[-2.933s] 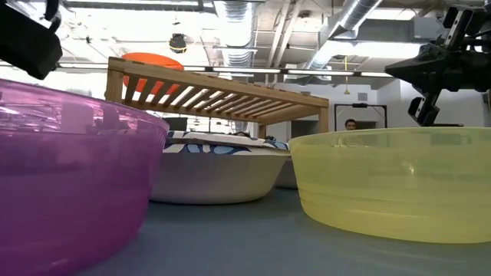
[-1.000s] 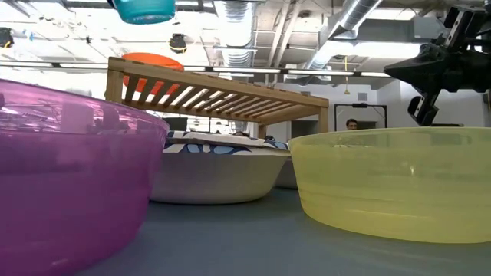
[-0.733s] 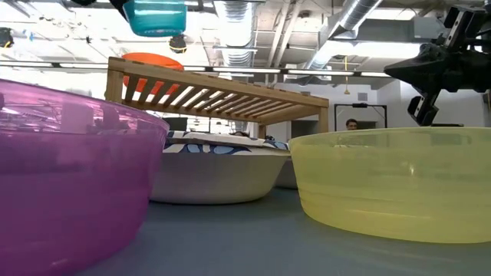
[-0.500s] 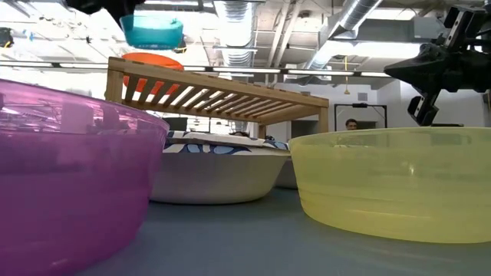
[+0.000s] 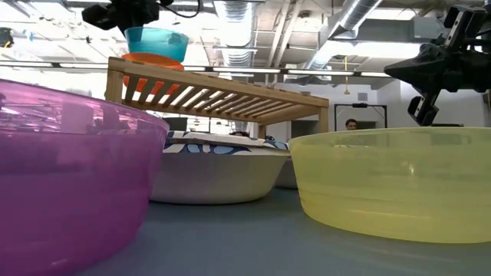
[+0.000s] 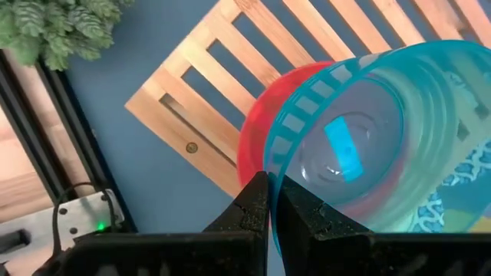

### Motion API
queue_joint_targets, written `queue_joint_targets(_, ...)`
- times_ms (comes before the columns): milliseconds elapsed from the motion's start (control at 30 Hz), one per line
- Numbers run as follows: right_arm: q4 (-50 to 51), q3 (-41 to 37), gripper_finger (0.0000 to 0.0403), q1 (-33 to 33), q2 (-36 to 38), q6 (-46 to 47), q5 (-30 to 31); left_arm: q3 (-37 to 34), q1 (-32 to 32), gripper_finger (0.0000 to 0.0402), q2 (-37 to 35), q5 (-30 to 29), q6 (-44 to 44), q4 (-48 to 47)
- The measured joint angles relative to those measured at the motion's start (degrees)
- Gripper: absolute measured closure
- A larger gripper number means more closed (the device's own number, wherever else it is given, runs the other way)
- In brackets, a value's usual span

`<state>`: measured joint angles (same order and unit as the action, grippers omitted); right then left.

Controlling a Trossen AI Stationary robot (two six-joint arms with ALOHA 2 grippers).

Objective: Place and stack bowls onto a shelf
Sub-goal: Stack the blue bowl into the orange bowl on the shelf

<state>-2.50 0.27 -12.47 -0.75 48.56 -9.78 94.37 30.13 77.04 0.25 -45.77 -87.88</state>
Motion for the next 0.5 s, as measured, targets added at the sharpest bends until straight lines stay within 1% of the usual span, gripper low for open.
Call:
queue_joint_targets(267, 0.0, 0.0, 0.0361, 0.0, 0.0, 0.0, 0.0, 0.0, 3.4, 0.0401, 1.9, 1.0, 4.7, -0.2)
queue_joint_targets(500, 0.0, 0.0, 0.0361, 0.0, 0.0, 0.0, 0.0, 0.0, 5.1, 0.0401, 1.9, 2.6, 5.7, -0.2)
